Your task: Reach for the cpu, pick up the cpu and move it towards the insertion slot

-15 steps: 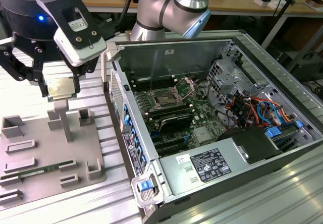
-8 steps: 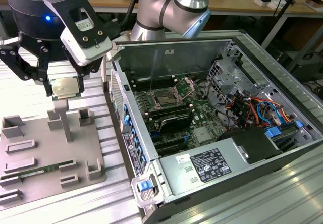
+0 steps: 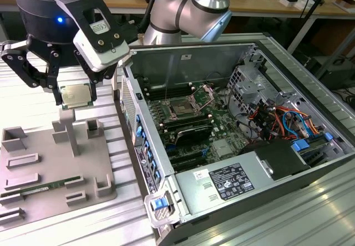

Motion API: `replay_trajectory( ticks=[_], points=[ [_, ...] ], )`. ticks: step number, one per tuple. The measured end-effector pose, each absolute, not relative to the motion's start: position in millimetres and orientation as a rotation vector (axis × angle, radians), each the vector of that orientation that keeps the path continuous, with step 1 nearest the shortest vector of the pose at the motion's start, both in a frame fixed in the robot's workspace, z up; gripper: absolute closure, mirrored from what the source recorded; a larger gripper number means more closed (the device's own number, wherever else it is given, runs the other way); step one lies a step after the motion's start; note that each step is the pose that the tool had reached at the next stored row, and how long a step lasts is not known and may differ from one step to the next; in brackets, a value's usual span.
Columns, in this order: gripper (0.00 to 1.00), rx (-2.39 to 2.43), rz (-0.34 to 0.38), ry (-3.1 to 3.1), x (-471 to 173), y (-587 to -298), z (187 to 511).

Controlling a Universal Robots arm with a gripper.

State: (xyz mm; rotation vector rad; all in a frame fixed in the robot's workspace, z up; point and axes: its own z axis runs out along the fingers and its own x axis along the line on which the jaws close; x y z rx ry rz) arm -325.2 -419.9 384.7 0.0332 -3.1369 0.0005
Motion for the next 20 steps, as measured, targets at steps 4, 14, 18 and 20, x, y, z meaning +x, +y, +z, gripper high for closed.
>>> replay_trajectory(
  ticks=[4,14,18,20],
  points=[
    [0.45,0.033,0.001,-3.137,-321,-420,385],
    [0.45,0.033,0.001,-3.137,-310,-420,385],
    [0.45,0.033,0.001,-3.137,-306,-420,385],
    [0.45,0.033,0.001,-3.137,-304,-420,385]
  ],
)
